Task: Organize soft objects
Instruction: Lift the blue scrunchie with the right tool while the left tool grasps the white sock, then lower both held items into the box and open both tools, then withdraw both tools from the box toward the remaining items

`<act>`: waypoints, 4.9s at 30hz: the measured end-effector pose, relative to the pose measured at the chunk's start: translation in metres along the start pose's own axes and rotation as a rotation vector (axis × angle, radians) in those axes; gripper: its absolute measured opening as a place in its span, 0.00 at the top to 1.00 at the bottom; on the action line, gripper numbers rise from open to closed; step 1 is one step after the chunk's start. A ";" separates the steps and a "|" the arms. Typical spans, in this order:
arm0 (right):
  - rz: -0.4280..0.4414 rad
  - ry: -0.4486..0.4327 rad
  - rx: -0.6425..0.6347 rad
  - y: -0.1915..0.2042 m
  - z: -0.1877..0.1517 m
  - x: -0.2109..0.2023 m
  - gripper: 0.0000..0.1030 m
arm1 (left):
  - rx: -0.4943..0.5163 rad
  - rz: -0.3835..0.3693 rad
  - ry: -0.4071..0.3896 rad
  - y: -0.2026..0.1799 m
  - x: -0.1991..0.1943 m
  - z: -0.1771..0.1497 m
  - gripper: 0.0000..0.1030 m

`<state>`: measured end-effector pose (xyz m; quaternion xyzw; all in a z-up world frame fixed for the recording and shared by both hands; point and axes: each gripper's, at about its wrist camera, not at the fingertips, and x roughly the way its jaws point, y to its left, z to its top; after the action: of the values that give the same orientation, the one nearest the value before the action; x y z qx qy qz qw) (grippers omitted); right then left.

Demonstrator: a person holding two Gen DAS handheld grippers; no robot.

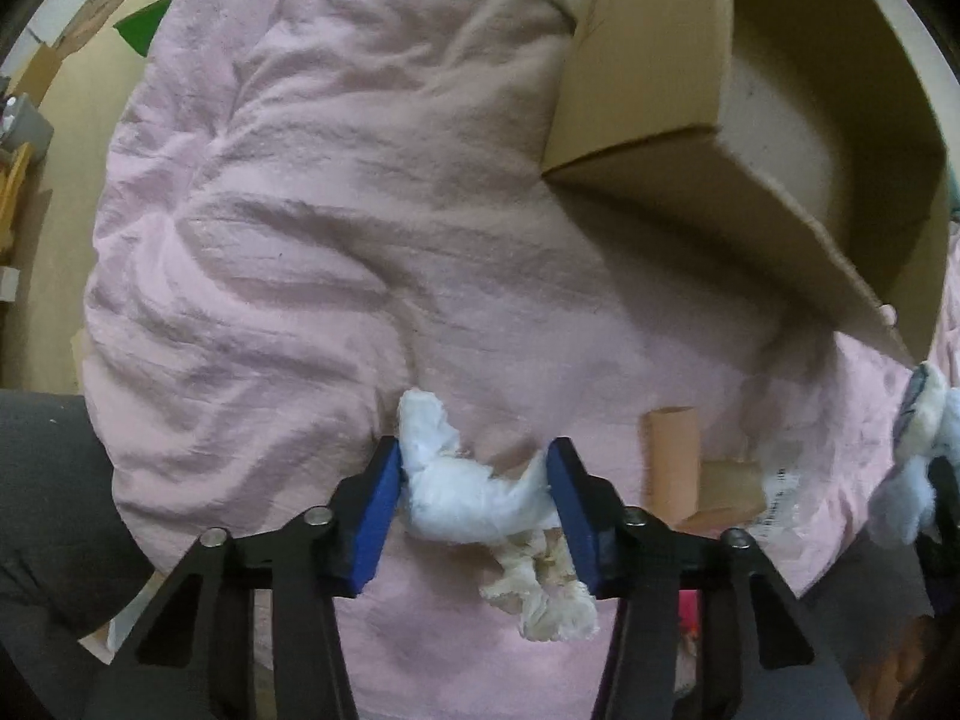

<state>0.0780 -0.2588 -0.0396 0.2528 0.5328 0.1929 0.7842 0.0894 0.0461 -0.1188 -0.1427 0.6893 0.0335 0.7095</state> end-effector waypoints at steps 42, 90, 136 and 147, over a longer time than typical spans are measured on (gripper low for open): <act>-0.113 -0.183 -0.198 0.028 0.060 -0.010 0.76 | 0.321 -0.061 -0.670 -0.083 -0.140 0.015 0.85; -0.205 -0.276 -0.282 0.033 0.049 0.004 0.10 | 0.304 -0.031 -0.745 -0.098 -0.115 0.021 0.28; -0.239 -0.149 -0.212 0.030 -0.013 -0.019 0.10 | 0.162 -0.009 -0.436 -0.026 -0.114 -0.038 0.28; -0.300 -0.108 -0.188 0.022 -0.008 -0.002 0.10 | 0.160 -0.030 -0.092 -0.028 -0.042 -0.029 0.28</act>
<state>0.0692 -0.2404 -0.0275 0.1061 0.5012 0.1088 0.8519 0.0661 0.0181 -0.0728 -0.0944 0.6542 -0.0257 0.7500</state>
